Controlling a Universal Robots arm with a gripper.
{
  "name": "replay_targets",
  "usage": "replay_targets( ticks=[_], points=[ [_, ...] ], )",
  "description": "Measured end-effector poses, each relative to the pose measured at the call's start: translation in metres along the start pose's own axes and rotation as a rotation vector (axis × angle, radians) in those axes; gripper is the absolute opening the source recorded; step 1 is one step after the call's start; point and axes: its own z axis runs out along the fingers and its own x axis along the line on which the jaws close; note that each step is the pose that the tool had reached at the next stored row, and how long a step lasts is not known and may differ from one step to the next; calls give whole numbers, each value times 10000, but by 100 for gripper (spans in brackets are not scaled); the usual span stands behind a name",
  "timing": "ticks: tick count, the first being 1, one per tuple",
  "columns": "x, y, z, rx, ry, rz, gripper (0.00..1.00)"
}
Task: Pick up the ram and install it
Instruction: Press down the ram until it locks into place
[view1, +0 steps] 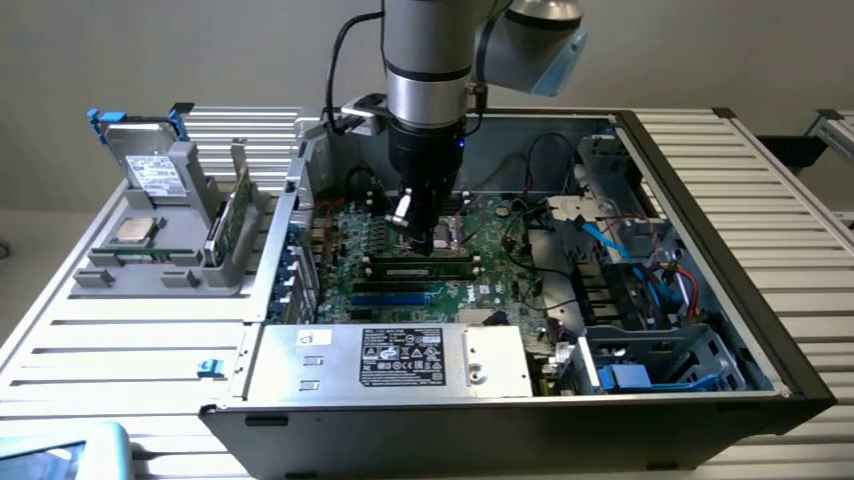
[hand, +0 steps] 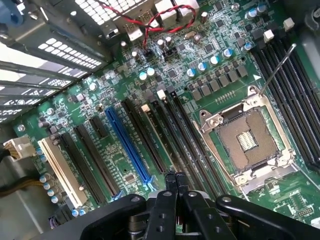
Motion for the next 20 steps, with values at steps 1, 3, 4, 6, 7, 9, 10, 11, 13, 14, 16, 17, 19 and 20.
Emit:
replay_targets(
  ticks=[1, 3, 4, 6, 7, 9, 10, 11, 13, 14, 16, 17, 19, 20],
  points=[
    [0, 0, 0, -5, 2, 126, 11],
    [0, 0, 0, -12, 3, 357, 11],
    [0, 0, 0, -15, 4, 473, 11],
    [0, 0, 0, -20, 5, 705, 11],
    [0, 0, 0, -26, 8, 835, 11],
    [0, 0, 0, -40, 14, 1087, 11],
    [0, 0, 0, -48, 18, 1209, 11],
    [0, 0, 0, -55, 22, 1337, 11],
    [0, 0, 0, -73, 29, 1610, 11],
    [0, 0, 0, -82, 34, 1742, 11],
    [0, 0, 0, -101, 43, 2016, 11],
    [0, 0, 0, -110, 48, 2149, 11],
    [0, 0, 0, -127, 56, 2413, 11],
    [0, 0, 0, -137, 61, 2552, 11]
  ],
)
